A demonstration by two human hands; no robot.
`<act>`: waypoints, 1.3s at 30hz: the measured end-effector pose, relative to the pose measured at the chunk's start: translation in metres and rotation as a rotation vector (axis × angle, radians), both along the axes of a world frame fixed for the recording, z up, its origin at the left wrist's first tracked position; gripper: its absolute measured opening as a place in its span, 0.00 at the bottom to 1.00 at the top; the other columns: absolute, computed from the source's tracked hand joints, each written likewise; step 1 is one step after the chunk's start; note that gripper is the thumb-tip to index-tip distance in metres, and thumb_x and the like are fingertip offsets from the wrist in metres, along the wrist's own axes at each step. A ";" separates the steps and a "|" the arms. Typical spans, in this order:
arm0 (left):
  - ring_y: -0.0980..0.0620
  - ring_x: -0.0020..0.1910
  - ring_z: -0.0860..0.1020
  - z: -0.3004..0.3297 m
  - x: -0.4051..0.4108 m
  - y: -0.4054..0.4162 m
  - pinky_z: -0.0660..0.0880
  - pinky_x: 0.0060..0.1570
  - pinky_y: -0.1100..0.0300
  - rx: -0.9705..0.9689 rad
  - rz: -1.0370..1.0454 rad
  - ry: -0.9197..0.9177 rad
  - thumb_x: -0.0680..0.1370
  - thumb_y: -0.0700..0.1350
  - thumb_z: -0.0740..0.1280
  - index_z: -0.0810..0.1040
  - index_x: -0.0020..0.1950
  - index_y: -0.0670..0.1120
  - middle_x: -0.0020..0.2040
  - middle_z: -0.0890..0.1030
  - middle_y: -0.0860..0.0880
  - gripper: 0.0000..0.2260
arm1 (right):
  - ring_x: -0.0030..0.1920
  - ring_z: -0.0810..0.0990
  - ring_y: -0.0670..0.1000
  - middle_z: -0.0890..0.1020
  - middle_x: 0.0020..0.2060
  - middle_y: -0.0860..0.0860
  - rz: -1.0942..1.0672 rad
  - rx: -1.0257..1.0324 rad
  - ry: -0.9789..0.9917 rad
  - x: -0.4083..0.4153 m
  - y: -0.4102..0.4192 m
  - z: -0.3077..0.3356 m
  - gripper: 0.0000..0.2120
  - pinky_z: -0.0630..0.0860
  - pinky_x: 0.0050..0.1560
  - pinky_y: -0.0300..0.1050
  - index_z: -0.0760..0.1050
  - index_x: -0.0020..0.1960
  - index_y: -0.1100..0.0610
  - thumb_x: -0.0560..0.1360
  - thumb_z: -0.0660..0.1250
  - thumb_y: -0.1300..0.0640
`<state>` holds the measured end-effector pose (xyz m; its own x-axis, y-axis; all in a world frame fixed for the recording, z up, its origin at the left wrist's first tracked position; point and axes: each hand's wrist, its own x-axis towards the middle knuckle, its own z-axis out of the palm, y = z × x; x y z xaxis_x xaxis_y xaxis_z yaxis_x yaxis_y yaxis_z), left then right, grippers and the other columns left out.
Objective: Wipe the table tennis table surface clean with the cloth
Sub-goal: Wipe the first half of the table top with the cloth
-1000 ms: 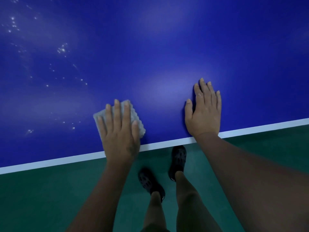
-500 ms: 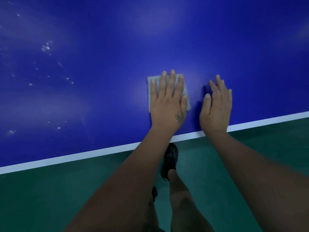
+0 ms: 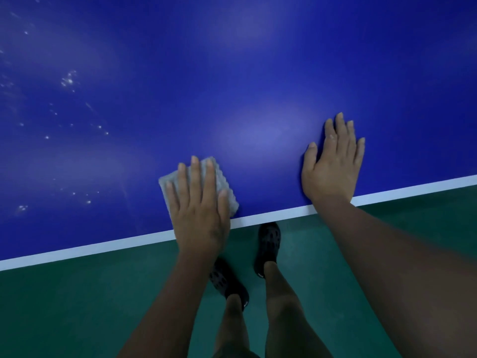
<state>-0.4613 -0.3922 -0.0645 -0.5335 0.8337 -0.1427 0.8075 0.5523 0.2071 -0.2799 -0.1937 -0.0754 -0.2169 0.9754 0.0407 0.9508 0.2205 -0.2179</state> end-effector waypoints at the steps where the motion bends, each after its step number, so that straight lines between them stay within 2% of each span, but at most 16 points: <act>1: 0.44 0.87 0.46 -0.001 -0.004 0.018 0.47 0.83 0.37 0.010 0.045 0.010 0.89 0.55 0.48 0.50 0.88 0.49 0.88 0.51 0.45 0.28 | 0.86 0.49 0.52 0.55 0.86 0.50 0.001 -0.001 0.003 0.000 0.000 0.000 0.30 0.46 0.85 0.60 0.60 0.85 0.57 0.87 0.51 0.46; 5: 0.42 0.86 0.48 -0.009 -0.012 0.113 0.44 0.83 0.38 0.099 0.062 -0.011 0.89 0.57 0.48 0.53 0.88 0.50 0.87 0.53 0.45 0.28 | 0.86 0.50 0.52 0.56 0.86 0.51 -0.002 0.007 0.032 0.000 -0.001 -0.001 0.29 0.46 0.85 0.61 0.61 0.85 0.58 0.86 0.49 0.47; 9: 0.41 0.86 0.49 -0.006 0.019 0.178 0.46 0.82 0.37 0.130 -0.211 -0.028 0.88 0.57 0.47 0.54 0.87 0.49 0.87 0.53 0.45 0.28 | 0.86 0.53 0.52 0.59 0.85 0.51 0.008 0.013 0.101 0.002 0.001 -0.001 0.29 0.46 0.86 0.59 0.64 0.83 0.58 0.86 0.47 0.49; 12: 0.42 0.86 0.48 -0.004 0.060 0.147 0.46 0.83 0.38 0.110 -0.450 0.001 0.89 0.56 0.47 0.51 0.88 0.48 0.87 0.51 0.45 0.28 | 0.85 0.55 0.51 0.62 0.85 0.50 -0.022 0.007 0.207 0.007 -0.002 -0.002 0.27 0.48 0.86 0.58 0.66 0.82 0.59 0.87 0.47 0.51; 14: 0.43 0.86 0.49 -0.002 0.073 0.096 0.48 0.83 0.38 0.132 -0.486 -0.035 0.89 0.55 0.50 0.53 0.87 0.48 0.87 0.53 0.45 0.27 | 0.85 0.57 0.52 0.63 0.84 0.51 -0.052 0.025 0.251 0.008 -0.005 -0.002 0.26 0.49 0.85 0.58 0.67 0.81 0.60 0.87 0.49 0.51; 16: 0.44 0.87 0.48 0.002 0.074 0.042 0.51 0.83 0.37 0.107 -0.472 -0.071 0.89 0.54 0.52 0.53 0.87 0.49 0.87 0.52 0.46 0.27 | 0.85 0.59 0.54 0.65 0.83 0.53 -0.025 0.063 0.253 0.003 -0.010 -0.001 0.25 0.49 0.85 0.60 0.69 0.80 0.61 0.87 0.52 0.51; 20: 0.44 0.87 0.48 0.010 0.041 -0.032 0.54 0.81 0.34 0.024 -0.317 -0.049 0.88 0.53 0.56 0.54 0.87 0.50 0.88 0.51 0.47 0.28 | 0.83 0.63 0.57 0.68 0.81 0.56 0.216 0.123 0.292 -0.041 -0.032 0.005 0.22 0.52 0.85 0.61 0.71 0.78 0.62 0.87 0.57 0.55; 23: 0.43 0.86 0.50 0.005 -0.006 -0.042 0.53 0.81 0.35 0.002 -0.179 -0.006 0.88 0.53 0.54 0.56 0.87 0.49 0.87 0.54 0.46 0.27 | 0.83 0.64 0.57 0.69 0.81 0.56 0.318 0.078 0.307 -0.081 -0.057 0.005 0.22 0.55 0.83 0.63 0.72 0.77 0.63 0.87 0.57 0.55; 27: 0.44 0.87 0.48 -0.004 -0.083 -0.029 0.49 0.83 0.37 -0.012 0.041 0.052 0.88 0.55 0.48 0.53 0.87 0.49 0.87 0.52 0.46 0.27 | 0.84 0.62 0.57 0.68 0.82 0.55 0.407 0.029 0.261 -0.128 -0.074 0.007 0.24 0.55 0.83 0.64 0.71 0.78 0.62 0.87 0.55 0.53; 30: 0.44 0.87 0.48 -0.005 -0.090 -0.045 0.48 0.83 0.38 -0.007 0.158 0.067 0.88 0.55 0.48 0.52 0.88 0.50 0.87 0.52 0.46 0.27 | 0.85 0.59 0.56 0.64 0.83 0.54 0.479 0.009 0.178 -0.154 -0.079 0.005 0.25 0.53 0.84 0.63 0.68 0.80 0.61 0.87 0.54 0.51; 33: 0.43 0.87 0.47 0.002 -0.049 -0.084 0.48 0.83 0.37 -0.010 0.175 0.035 0.88 0.54 0.48 0.52 0.88 0.49 0.87 0.51 0.45 0.27 | 0.86 0.53 0.54 0.58 0.86 0.53 0.517 -0.022 0.069 -0.162 -0.086 0.001 0.28 0.51 0.85 0.62 0.62 0.84 0.60 0.88 0.51 0.48; 35: 0.43 0.86 0.47 0.003 -0.035 -0.101 0.49 0.83 0.37 -0.014 0.159 0.022 0.88 0.53 0.50 0.54 0.87 0.49 0.87 0.52 0.45 0.27 | 0.86 0.52 0.54 0.58 0.86 0.53 0.509 -0.025 0.057 -0.163 -0.087 0.001 0.28 0.51 0.85 0.62 0.61 0.84 0.59 0.88 0.51 0.47; 39: 0.43 0.86 0.47 0.000 -0.055 -0.078 0.50 0.83 0.37 0.008 0.076 0.040 0.89 0.52 0.48 0.52 0.88 0.49 0.87 0.51 0.45 0.27 | 0.86 0.53 0.54 0.59 0.86 0.52 0.498 -0.022 0.024 -0.166 -0.087 0.004 0.28 0.51 0.85 0.61 0.62 0.84 0.59 0.88 0.52 0.46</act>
<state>-0.5164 -0.4707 -0.0643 -0.6005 0.7915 -0.1137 0.7710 0.6108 0.1801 -0.4457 -0.2809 -0.0716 -0.6558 0.7543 0.0322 0.7258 0.6416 -0.2483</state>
